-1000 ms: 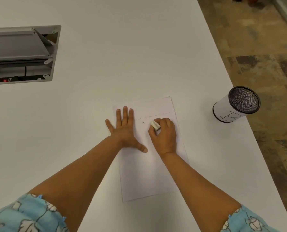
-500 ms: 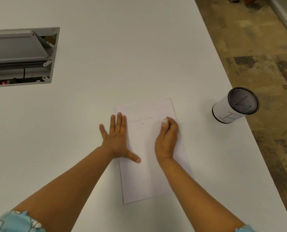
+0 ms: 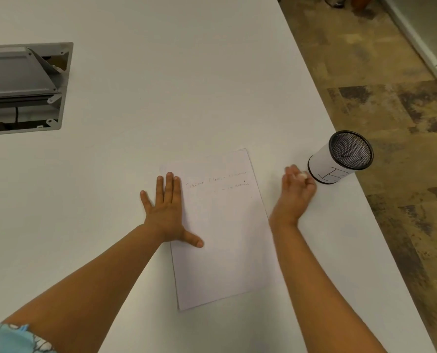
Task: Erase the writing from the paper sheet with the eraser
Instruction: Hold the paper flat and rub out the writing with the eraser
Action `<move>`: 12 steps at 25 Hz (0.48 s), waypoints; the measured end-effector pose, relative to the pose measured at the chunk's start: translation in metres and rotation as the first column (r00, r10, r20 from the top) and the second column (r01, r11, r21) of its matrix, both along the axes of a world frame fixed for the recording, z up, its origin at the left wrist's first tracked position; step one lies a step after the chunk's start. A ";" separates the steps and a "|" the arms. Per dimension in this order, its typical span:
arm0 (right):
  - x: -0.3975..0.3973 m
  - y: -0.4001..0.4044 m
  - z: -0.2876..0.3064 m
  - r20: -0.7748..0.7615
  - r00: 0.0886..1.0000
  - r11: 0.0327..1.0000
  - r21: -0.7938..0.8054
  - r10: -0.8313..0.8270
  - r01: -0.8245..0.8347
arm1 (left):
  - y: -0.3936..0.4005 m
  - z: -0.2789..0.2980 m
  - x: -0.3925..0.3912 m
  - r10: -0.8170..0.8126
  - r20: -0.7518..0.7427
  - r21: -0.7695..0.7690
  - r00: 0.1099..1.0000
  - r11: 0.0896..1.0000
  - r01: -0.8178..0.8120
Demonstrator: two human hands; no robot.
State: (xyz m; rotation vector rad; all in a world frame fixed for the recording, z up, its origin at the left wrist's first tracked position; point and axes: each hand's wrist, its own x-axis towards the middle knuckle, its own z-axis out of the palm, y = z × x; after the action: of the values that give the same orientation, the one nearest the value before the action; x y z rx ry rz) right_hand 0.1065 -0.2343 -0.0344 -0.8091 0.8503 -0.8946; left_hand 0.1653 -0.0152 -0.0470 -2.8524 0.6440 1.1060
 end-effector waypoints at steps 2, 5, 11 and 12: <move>0.012 0.045 -0.001 -0.024 0.980 0.980 0.020 0.200 -0.199 | -0.002 0.001 0.000 -0.001 -0.011 0.019 1.000 1.000 0.001; 0.018 0.127 -0.013 -0.046 0.774 0.767 0.183 0.632 -0.615 | -0.004 0.003 0.000 0.002 -0.008 0.064 1.000 0.998 -0.001; 0.021 0.031 -0.024 -0.132 0.976 0.979 0.137 0.171 -0.153 | -0.004 0.005 0.004 0.009 -0.051 0.057 0.999 0.998 -0.006; 0.019 0.014 -0.020 -0.072 0.996 0.992 0.119 0.044 -0.036 | -0.004 0.005 0.003 0.009 -0.055 0.062 0.998 0.998 -0.005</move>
State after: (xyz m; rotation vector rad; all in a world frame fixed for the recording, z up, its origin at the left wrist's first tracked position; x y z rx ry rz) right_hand 0.1256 -0.2199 -0.0539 -0.7581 0.9399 -0.7756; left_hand 0.1687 -0.0189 -0.0420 -2.7832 0.5922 1.1884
